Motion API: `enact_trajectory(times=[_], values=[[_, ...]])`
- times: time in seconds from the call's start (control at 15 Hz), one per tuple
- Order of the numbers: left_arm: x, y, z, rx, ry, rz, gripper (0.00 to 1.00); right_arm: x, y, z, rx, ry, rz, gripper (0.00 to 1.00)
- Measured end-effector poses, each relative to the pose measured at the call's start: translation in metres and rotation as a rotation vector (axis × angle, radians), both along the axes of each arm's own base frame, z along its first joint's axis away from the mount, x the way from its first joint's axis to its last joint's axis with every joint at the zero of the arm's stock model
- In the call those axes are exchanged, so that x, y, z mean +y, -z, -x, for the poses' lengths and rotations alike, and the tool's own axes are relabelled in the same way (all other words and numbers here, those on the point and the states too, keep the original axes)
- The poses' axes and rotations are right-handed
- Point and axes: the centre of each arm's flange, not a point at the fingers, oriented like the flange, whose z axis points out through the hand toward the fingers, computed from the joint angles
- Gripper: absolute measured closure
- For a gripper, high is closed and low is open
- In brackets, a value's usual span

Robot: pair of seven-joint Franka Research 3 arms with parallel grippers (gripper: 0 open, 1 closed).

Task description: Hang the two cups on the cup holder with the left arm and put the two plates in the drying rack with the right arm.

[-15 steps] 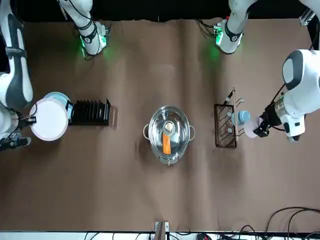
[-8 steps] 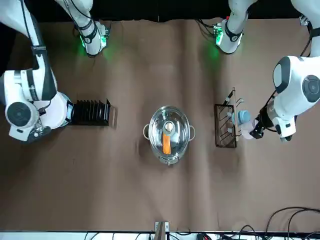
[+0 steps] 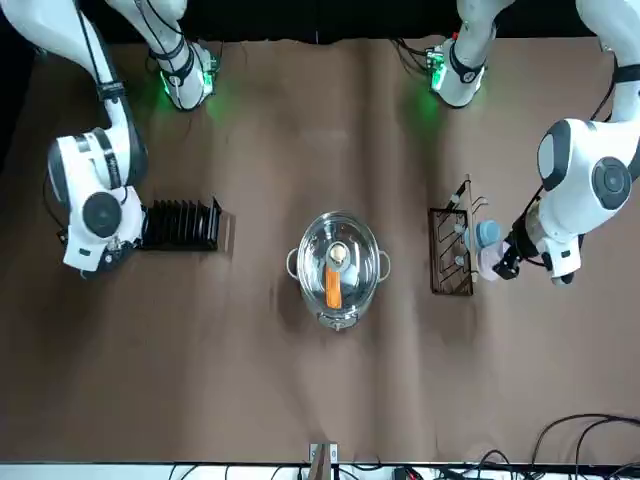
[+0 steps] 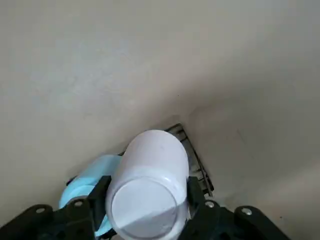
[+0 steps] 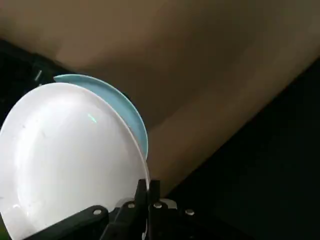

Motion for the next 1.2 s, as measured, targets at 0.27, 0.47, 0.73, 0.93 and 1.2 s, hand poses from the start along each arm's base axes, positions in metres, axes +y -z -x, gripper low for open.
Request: enact_trajectory(times=[0.27,0.47,0.73,0.93,1.2], values=[[-0.005,0.024,0.001,0.017,0.023,-0.031,0.34,0.035,0.016,0.011,-0.072,0.021,0.048,0.97],[-0.008,0.033,0.0,0.025,0.029,-0.044,0.34,0.042,0.019,0.014,-0.091,0.028,0.055,0.97],[-0.007,0.026,-0.005,0.005,0.029,-0.044,0.26,0.041,0.03,0.016,-0.103,0.038,0.071,0.97],[-0.005,-0.009,-0.018,-0.04,0.032,-0.058,0.01,0.047,0.042,0.017,-0.107,0.043,0.075,0.97],[-0.01,-0.066,-0.028,-0.019,0.148,-0.087,0.0,0.053,0.057,0.019,-0.097,0.045,0.079,0.97]])
